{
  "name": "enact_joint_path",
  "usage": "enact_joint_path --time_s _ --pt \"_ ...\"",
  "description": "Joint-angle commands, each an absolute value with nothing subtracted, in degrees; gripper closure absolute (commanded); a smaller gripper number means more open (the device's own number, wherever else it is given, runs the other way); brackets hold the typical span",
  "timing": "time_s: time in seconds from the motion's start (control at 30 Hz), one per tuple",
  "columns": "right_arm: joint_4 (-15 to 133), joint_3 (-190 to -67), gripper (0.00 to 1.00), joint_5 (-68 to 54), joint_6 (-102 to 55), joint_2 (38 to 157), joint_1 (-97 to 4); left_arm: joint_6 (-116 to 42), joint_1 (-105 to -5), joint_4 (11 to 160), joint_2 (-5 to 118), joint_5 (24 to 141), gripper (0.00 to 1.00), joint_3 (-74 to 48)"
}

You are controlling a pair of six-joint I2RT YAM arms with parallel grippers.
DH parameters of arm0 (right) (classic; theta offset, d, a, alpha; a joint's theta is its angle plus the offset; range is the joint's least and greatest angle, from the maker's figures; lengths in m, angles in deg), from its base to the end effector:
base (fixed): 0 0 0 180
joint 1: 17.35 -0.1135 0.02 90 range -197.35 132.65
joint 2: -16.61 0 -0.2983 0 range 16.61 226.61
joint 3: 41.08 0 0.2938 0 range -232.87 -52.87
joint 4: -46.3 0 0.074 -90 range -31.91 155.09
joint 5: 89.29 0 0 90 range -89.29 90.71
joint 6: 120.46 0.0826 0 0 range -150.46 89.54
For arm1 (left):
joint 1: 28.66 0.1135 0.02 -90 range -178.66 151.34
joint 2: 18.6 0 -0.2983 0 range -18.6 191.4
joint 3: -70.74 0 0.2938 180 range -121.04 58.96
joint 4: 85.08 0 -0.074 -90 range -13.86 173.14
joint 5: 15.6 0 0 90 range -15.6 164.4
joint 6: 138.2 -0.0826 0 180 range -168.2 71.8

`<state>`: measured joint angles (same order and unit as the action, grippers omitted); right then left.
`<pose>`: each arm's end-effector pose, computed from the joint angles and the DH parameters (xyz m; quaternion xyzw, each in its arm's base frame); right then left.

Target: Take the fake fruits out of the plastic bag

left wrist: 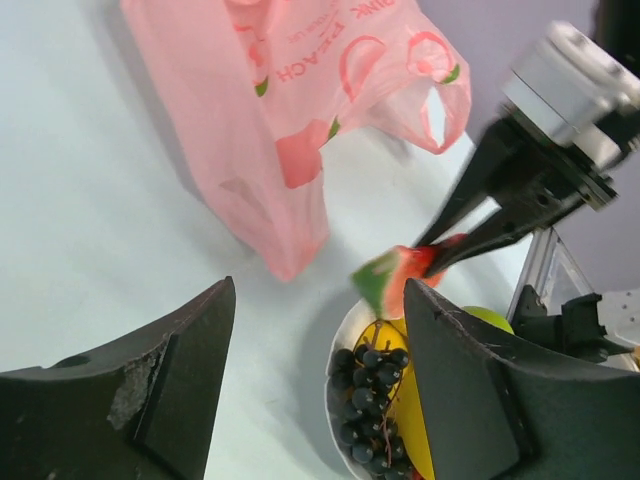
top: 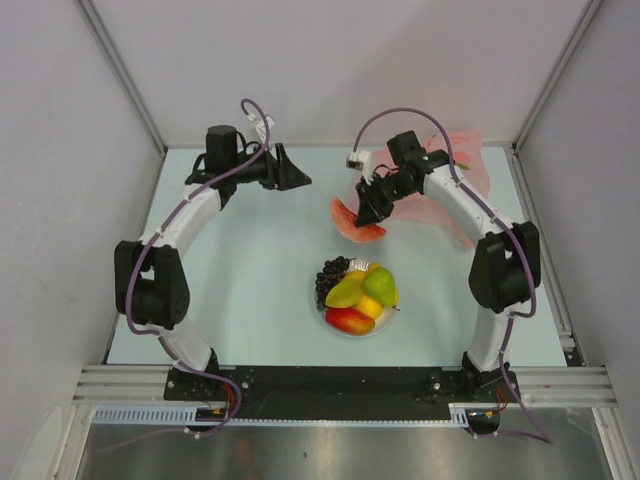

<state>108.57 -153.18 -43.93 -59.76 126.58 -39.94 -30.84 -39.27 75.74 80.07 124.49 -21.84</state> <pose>0.4223 0.2386 0.2896 -0.4791 0.7610 0.3524 0.2594 0.4522 -0.1492 0.3230 0.1812 0.7773 -0.4642 0.3842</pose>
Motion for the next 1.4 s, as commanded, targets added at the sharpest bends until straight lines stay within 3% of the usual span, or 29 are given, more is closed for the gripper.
enact_joint_path --time_s 0.0,0.27,0.5,1.07,1.2,1.37 --pt "112.93 -145.43 0.87 -36.73 -67.11 116.90 -39.67 -33.88 -37.62 74.96 75.36 120.64 0.28 -19.53" --pt "110.49 -141.11 0.88 -34.53 -63.34 115.92 -39.67 -32.82 -37.53 75.67 75.44 120.46 0.28 -18.30" --pt "106.08 -142.07 0.88 -33.13 -59.30 122.50 -40.46 -32.65 -37.45 75.40 75.89 119.41 0.28 -18.39" --pt "106.08 -142.51 0.80 -32.95 -55.07 126.56 -43.27 -33.09 -37.45 75.58 73.51 119.32 0.28 -15.05" --pt "106.87 -142.25 0.75 -33.30 -54.72 126.30 -43.54 -33.35 -37.45 75.76 72.72 119.14 0.28 -13.91" --pt "107.13 -141.99 0.58 -33.04 -53.67 125.16 -43.98 -33.18 -37.45 76.02 72.54 119.32 0.28 -13.46"
